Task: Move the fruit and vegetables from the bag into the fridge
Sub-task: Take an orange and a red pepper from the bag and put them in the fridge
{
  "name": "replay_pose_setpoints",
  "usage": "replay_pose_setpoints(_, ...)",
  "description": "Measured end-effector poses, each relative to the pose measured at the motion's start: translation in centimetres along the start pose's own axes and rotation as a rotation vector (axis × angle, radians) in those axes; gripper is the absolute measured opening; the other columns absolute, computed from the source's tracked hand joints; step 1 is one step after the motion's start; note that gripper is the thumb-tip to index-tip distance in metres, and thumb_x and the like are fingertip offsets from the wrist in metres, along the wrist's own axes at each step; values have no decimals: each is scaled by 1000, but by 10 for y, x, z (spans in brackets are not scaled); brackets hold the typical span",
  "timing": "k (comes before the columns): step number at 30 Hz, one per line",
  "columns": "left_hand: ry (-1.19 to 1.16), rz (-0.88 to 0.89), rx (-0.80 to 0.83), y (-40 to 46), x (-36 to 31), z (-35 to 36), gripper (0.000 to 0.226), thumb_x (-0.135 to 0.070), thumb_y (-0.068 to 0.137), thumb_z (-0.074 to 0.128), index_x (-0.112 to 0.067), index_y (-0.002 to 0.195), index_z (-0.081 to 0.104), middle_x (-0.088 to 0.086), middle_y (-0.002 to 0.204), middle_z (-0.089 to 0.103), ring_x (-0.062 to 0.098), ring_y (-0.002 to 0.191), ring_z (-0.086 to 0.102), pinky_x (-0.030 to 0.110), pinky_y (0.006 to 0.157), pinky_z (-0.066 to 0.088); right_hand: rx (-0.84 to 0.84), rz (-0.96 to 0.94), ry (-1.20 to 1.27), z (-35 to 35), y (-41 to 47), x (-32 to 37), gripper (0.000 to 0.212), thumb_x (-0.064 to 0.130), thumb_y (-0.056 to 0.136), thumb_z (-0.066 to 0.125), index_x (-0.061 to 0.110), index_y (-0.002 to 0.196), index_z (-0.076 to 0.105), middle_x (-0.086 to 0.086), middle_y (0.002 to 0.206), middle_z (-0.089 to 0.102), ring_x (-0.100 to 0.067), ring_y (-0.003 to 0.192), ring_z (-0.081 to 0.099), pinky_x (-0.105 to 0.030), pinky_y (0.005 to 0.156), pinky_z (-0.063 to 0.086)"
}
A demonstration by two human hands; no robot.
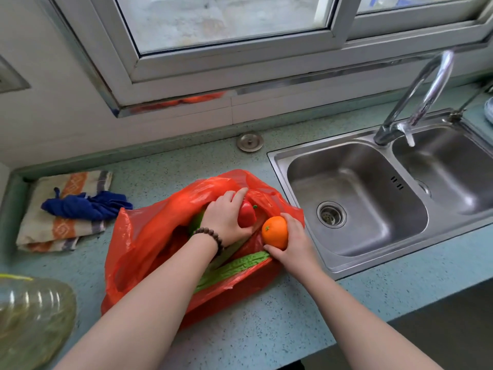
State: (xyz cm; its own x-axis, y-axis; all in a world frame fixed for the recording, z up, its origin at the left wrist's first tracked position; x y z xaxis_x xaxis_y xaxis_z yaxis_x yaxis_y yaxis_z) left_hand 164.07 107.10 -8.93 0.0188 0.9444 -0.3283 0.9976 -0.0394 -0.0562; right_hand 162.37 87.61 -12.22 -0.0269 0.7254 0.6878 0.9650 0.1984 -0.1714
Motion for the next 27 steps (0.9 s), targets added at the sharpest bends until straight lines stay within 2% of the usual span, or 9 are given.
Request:
replay_pose_setpoints(6,-163,-33,-113,-21,0,-32,93,-52,63,71,-28,141,27,-1,130,45,22,117,49,40,92,48,-109,-50,97,-17,-7,27,86,32,67,81,26,138,34,0,136,42,-17,121,45,-20,97,32)
replay_pose_setpoints(9,-214,21,-155,-19,-18,-42,94,-52,62,72,-26,141,28,1,128,47,22,117,49,39,95,47,-224,-44,138,-39,-18,39,85,31,68,81,25,138,34,1,135,42,-13,114,47,-16,91,31)
replay_pose_setpoints(14,-319,155,-169,-14,-78,-44,90,-46,63,76,-27,139,31,0,126,48,21,113,52,35,90,49,-424,24,201,-80,-52,33,84,32,67,82,25,137,36,2,131,44,-12,112,47,-15,90,31)
replay_pose_setpoints(19,-407,352,-56,-19,-157,-19,89,-42,62,78,-24,137,33,1,124,47,22,110,53,31,90,47,-629,196,243,-126,-116,-10,83,34,69,81,26,137,35,1,133,45,-10,106,48,-20,88,36)
replay_pose_setpoints(27,-429,676,172,-73,-317,30,87,-43,64,79,-22,136,34,0,127,47,20,109,53,29,88,45,-962,441,269,-184,-256,-93,82,27,69,82,25,137,37,1,139,42,-13,115,46,-21,91,35)
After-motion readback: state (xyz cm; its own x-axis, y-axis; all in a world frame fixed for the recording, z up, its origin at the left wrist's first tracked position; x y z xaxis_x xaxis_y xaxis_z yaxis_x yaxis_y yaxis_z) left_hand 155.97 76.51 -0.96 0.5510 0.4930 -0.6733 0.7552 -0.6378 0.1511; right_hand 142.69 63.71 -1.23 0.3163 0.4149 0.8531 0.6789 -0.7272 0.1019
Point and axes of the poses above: each hand's wrist, its own y-axis towards the middle knuckle, its own z-axis out of the palm, x = y × z, the point moved 1 cm from there along y, towards the middle knuckle
